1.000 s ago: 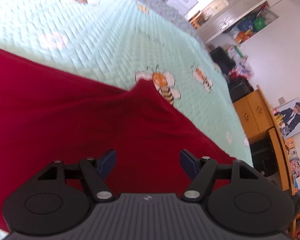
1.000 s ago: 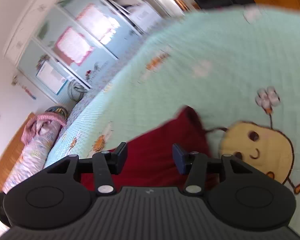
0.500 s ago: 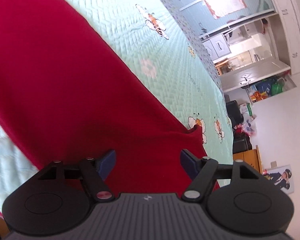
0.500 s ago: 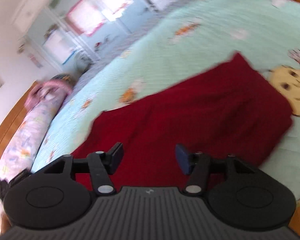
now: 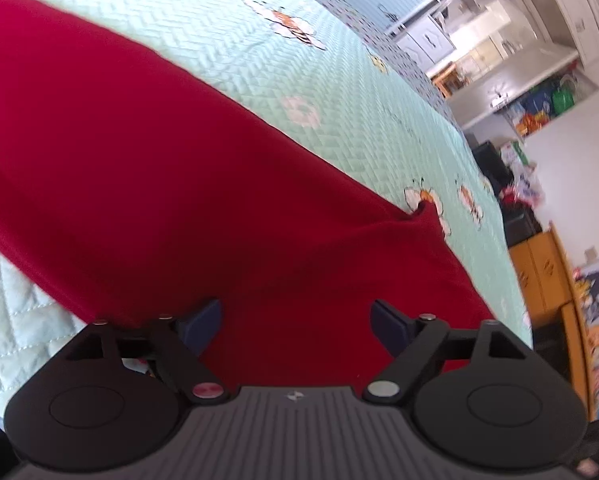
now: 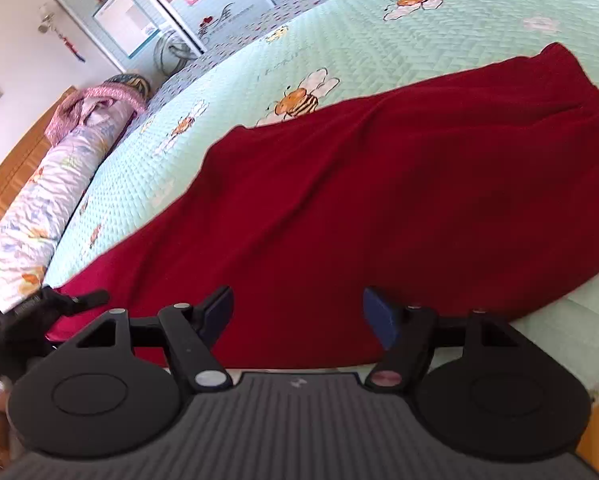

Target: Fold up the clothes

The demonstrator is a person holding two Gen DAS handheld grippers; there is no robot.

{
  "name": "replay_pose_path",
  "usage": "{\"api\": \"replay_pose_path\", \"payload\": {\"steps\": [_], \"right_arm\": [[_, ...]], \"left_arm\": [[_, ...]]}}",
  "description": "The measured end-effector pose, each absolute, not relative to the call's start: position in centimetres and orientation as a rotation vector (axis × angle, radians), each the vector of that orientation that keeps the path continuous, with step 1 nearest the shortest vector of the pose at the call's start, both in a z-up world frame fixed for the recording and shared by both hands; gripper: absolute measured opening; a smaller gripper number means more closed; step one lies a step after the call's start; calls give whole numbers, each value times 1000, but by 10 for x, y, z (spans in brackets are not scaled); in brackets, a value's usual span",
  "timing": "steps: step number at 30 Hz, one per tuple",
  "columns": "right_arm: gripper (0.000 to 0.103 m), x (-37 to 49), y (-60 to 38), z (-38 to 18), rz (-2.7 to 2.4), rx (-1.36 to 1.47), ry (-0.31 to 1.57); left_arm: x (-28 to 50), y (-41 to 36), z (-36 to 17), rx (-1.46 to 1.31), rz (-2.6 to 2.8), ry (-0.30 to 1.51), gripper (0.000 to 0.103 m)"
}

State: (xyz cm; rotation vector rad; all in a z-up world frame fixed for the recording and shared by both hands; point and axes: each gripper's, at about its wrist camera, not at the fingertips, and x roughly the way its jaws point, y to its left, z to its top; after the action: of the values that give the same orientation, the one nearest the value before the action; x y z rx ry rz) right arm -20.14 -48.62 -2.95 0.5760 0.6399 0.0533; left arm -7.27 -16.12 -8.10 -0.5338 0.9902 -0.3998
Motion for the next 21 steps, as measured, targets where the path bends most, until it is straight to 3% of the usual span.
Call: {"api": "replay_pose_path", "payload": {"steps": [6,14,18,21], "right_arm": [[65,-181,-459,-16,137,552,643],[66,-146,-438,-81,119,584,842],[74,-144,-431,-76,147,524,843],[75,-144,-432,-66,174,563,806]], "left_arm": [[-74,-182,-82,-404,-427,985,103],[-69,-195,-85,-350,-445,993,103],[-69,-193,-86,-363,-458,999,103],[-68,-191,-86,-374,-466,1004,103]]}}
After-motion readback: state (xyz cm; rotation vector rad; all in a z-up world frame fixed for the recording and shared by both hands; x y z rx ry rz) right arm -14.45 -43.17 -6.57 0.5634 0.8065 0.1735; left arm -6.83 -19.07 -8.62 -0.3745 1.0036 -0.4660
